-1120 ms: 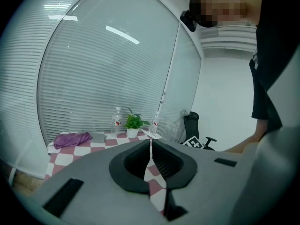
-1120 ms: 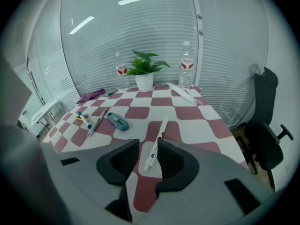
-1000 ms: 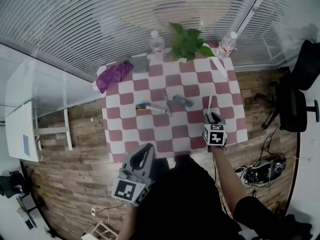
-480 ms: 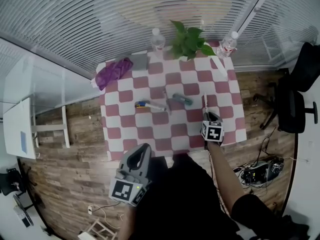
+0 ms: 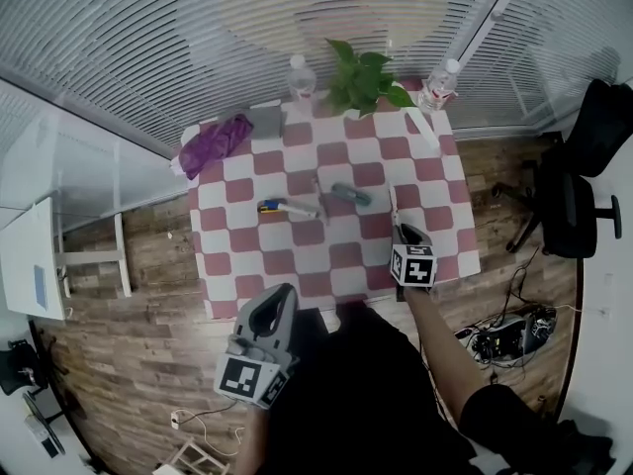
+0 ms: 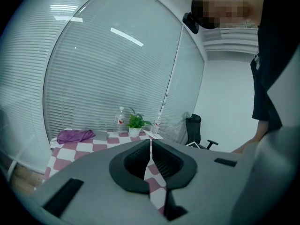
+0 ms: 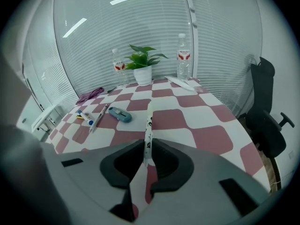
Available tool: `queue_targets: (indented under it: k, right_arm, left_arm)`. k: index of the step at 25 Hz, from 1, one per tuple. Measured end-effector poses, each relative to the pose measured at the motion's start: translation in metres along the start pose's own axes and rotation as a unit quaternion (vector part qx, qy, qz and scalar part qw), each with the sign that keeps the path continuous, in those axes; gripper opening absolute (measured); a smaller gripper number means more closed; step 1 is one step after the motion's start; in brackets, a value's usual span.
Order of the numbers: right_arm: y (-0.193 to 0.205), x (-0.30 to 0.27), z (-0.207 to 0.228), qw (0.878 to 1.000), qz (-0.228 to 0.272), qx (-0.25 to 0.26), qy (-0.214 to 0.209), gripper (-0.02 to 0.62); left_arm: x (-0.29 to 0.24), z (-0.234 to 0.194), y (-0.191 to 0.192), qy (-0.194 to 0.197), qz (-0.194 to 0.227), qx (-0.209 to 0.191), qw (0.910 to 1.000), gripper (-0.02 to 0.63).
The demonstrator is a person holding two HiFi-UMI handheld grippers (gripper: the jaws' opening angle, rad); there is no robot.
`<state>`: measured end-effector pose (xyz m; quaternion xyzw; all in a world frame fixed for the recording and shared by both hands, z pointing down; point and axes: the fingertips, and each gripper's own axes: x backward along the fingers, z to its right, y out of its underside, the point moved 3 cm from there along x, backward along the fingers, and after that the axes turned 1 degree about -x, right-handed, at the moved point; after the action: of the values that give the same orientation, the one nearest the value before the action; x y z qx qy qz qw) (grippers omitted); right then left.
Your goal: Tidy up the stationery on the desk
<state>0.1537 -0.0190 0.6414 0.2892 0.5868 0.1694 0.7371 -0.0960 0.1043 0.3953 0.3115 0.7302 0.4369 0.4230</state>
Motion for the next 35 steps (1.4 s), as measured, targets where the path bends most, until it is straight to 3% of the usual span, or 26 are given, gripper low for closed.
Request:
queue_targets:
  k: [14,20,29,35]
  right_arm:
    - [0.037,0.003,-0.036,0.998,-0.033,-0.029,-0.033,0.071]
    - [0.04,-0.003,-0.036,0.999,-0.043,-0.009,-0.029,0.075]
    - [0.036,0.002,-0.038,0.998,-0.04,-0.007,-0.039,0.131]
    - [0.01,0.009,-0.03,0.998,-0.002,0.059,-0.032,0.144]
  left_arm:
    - [-0.002,0.01,0.004,0.007,-0.005,-0.004,1.0,0.041]
    - [-0.002,0.009,0.004,0.003,-0.005,-0.003,1.0,0.041]
    - [-0.002,0.005,0.002,0.004,-0.001,-0.001,1.0,0.041]
    - [-0.005,0.003,0.002,0.01,0.002,0.001,1.0,0.041]
